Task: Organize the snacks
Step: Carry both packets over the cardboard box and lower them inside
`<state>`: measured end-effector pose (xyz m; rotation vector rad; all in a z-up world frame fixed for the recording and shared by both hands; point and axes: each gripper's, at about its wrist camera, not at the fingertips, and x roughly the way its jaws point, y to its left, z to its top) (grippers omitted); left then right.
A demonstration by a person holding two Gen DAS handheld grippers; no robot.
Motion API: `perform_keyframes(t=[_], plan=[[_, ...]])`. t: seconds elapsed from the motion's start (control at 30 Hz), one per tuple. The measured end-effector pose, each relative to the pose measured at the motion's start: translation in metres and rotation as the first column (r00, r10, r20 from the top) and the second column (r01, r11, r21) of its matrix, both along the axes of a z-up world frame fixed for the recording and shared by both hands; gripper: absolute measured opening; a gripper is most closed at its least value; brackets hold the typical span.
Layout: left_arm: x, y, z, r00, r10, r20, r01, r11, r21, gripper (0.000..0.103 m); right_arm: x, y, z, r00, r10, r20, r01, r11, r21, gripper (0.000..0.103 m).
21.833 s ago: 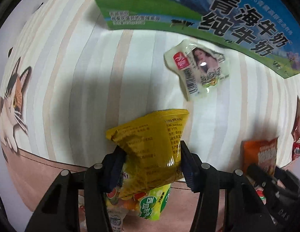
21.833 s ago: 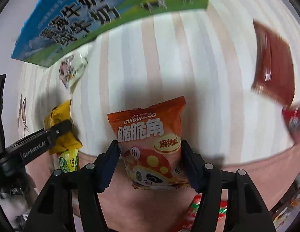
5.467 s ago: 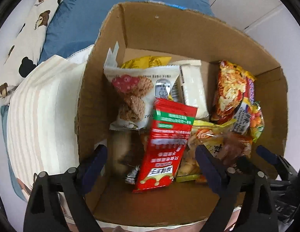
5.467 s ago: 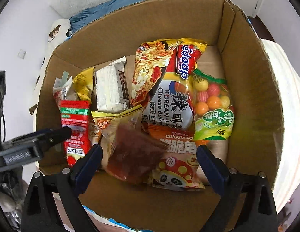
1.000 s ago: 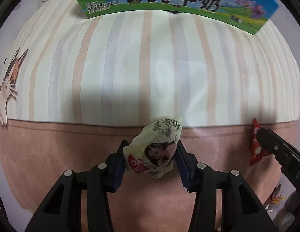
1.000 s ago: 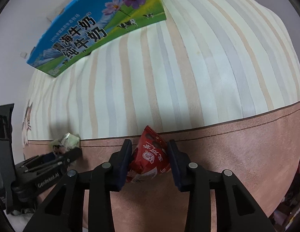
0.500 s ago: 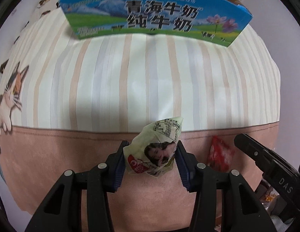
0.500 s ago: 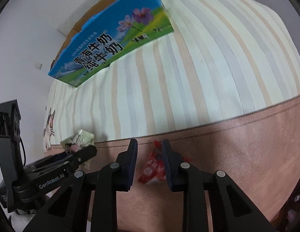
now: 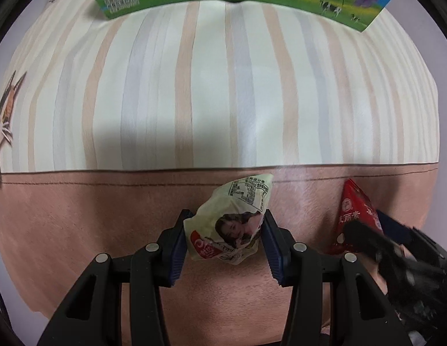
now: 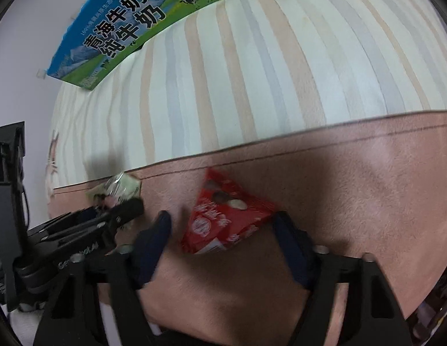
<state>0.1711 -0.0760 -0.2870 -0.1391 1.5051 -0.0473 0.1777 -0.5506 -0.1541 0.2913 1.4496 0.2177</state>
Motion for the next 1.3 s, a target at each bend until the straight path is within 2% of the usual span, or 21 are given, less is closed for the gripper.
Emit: perform_keyframes(t=[0.03,0.07,0.17,0.27,0.33,0.47,0.6,0.73,0.87,0.97,1.03,1.13,1.3], plan=[[0.001,0.0,-0.001,1.0,0.0,0.0,0.0,1.0,0.002,0.044,0.0,0.001,0.001,1.0,0.007,0.023,-0.007,1.0,-0.009,0.057],[0.001,-0.002,0.0,1.0,-0.001,0.002,0.001,1.0,0.004,0.044,0.001,0.003,0.001,0.999,0.011,0.038,-0.01,1.0,-0.015,0.048],[0.0,-0.002,-0.001,1.0,-0.005,0.005,0.005,1.0,0.007,0.044,-0.001,0.009,0.005,0.996,0.045,0.072,-0.042,0.998,-0.038,0.046],[0.003,0.002,0.0,1.0,-0.002,0.012,0.002,1.0,-0.007,0.044,-0.003,0.008,0.01,0.996,0.03,0.086,-0.03,1.0,-0.008,0.045],[0.013,0.023,-0.001,1.0,-0.001,0.019,0.001,1.0,-0.021,0.044,-0.003,0.005,0.017,0.996,0.016,0.091,-0.018,1.0,0.019,0.045],[0.019,0.027,0.035,0.998,0.01,0.064,-0.006,0.998,-0.069,0.044,0.003,-0.002,0.042,0.992,-0.02,0.123,0.009,0.996,0.087,0.045],[0.041,0.031,0.088,0.987,0.013,0.158,0.005,0.994,-0.112,0.044,0.027,-0.005,0.079,0.984,-0.044,0.173,0.017,0.988,0.152,0.045],[0.084,0.039,0.144,0.968,0.01,0.251,0.025,0.99,-0.137,0.044,0.068,-0.004,0.121,0.967,-0.042,0.251,-0.005,0.983,0.183,0.045],[0.14,0.049,0.173,0.947,-0.005,0.321,0.044,0.993,-0.114,0.044,0.127,0.007,0.161,0.943,-0.015,0.331,-0.046,0.984,0.174,0.045],[0.191,0.056,0.19,0.94,-0.011,0.341,0.045,0.995,-0.09,0.044,0.176,0.019,0.181,0.923,0.015,0.386,-0.068,0.99,0.124,0.045],[0.223,0.06,0.194,0.942,-0.013,0.335,0.041,0.996,-0.074,0.044,0.215,0.024,0.187,0.916,0.021,0.4,-0.064,0.994,0.093,0.045],[0.275,0.066,0.184,0.953,-0.017,0.303,0.034,0.998,-0.051,0.044,0.264,0.031,0.186,0.917,0.022,0.399,-0.043,0.998,0.044,0.045],[0.348,0.074,0.148,0.973,-0.013,0.23,0.02,0.999,-0.027,0.045,0.339,0.04,0.166,0.937,0.015,0.35,-0.004,0.999,-0.033,0.045]])
